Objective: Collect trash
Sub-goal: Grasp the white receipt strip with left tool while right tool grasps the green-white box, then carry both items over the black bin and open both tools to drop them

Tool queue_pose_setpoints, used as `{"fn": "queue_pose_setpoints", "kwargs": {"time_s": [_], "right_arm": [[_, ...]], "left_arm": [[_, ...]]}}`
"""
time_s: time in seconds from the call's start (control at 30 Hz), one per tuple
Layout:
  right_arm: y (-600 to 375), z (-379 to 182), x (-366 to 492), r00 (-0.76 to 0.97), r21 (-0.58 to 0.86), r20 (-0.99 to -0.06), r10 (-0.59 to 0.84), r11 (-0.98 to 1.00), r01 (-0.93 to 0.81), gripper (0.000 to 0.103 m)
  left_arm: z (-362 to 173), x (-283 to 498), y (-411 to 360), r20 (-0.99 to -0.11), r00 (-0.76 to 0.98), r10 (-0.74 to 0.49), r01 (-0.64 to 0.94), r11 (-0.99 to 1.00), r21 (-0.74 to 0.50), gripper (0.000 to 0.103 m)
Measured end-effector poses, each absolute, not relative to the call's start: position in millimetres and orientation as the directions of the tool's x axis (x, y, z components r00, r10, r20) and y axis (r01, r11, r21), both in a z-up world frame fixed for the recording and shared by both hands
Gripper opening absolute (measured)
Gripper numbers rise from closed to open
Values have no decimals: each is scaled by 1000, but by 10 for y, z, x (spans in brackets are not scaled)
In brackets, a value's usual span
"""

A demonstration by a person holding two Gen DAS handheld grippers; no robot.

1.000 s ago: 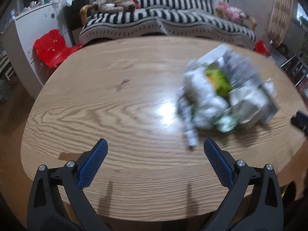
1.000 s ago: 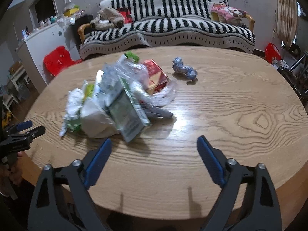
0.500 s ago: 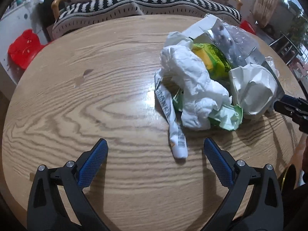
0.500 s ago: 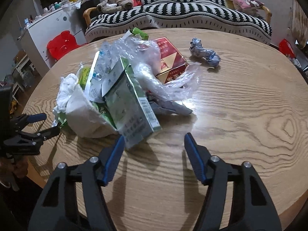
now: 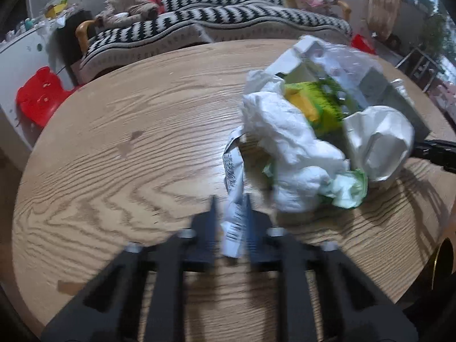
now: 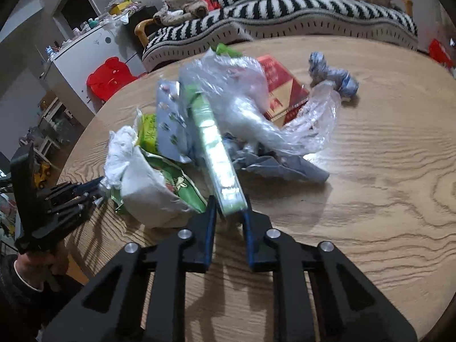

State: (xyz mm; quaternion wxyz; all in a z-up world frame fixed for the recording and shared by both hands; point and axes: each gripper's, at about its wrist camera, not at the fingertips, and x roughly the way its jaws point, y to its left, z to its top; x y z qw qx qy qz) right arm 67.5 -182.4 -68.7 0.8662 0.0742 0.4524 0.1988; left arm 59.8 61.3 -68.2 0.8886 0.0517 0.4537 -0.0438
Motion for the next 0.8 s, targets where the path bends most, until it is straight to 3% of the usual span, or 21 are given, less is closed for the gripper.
{"fn": "queue_pose_setpoints", "kwargs": {"time_s": [0.5,0.8], "right_arm": [[-2014,-272,394,643,313,-652,401,915,-254,12],[-2536,173,-85,769,303,-546,333,934,-189,12]], "left_arm": [[-293,426,824,-761,648,9,2,1000,14,12],[26,314,137,-705,702,-98,121,992,-18,12]]}}
